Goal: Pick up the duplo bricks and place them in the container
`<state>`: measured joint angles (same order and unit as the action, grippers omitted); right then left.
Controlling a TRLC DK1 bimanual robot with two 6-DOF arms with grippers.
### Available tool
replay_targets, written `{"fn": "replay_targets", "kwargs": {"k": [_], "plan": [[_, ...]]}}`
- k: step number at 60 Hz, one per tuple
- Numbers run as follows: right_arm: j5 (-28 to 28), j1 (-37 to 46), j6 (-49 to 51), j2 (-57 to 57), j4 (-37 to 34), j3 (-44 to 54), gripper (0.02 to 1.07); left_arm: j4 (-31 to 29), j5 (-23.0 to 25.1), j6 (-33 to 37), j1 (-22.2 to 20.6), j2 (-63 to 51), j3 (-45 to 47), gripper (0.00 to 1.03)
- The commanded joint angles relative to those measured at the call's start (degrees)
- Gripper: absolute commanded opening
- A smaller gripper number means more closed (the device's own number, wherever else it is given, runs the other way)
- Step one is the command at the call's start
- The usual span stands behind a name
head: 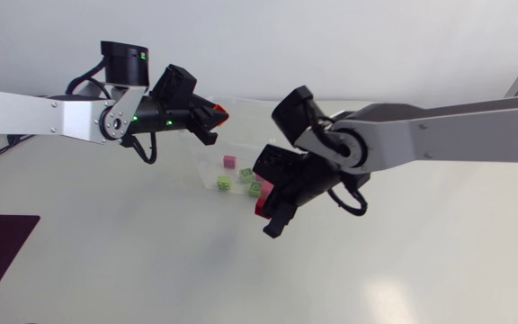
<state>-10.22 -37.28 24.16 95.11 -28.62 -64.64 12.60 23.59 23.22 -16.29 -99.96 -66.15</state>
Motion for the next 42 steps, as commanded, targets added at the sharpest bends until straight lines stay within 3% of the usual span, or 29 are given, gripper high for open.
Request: {"fn": "replay_targets", "kwargs": {"k": [1, 5, 10, 15, 30, 42], "plan": [[0.46, 1.68, -0.7, -2.65, -1.61, -2.51, 0.22, 1.02, -0.92, -1.87, -0.49, -3.57, -3.2, 0.37], [0.46, 3.26, -0.7, -4.14, -2.76, -4.79, 0.22, 1.46, -1.89, -1.87, -0.76, -5.15, -3.99, 0.52], [0.46, 4.85, -0.7, -5.37, -3.81, -8.31, 0.22, 1.55, -3.2, -2.39, -0.14, -5.95, -4.69, 0.84], [0.37, 5.9, -0.87, -5.55, -4.43, -11.91, 0.22, 0.06, -3.38, -3.01, 0.56, -4.1, -4.6, 0.99], [0.2, 8.62, -3.6, 2.54, 0.5, -21.23, 0.22, -4.25, -3.73, -5.82, 3.81, 9.96, 2.52, 0.99], [-0.07, 10.29, -5.0, 12.38, 3.13, -28.17, 0.23, -4.78, -9.27, -5.21, 5.57, 21.92, 9.99, 0.99]]}}
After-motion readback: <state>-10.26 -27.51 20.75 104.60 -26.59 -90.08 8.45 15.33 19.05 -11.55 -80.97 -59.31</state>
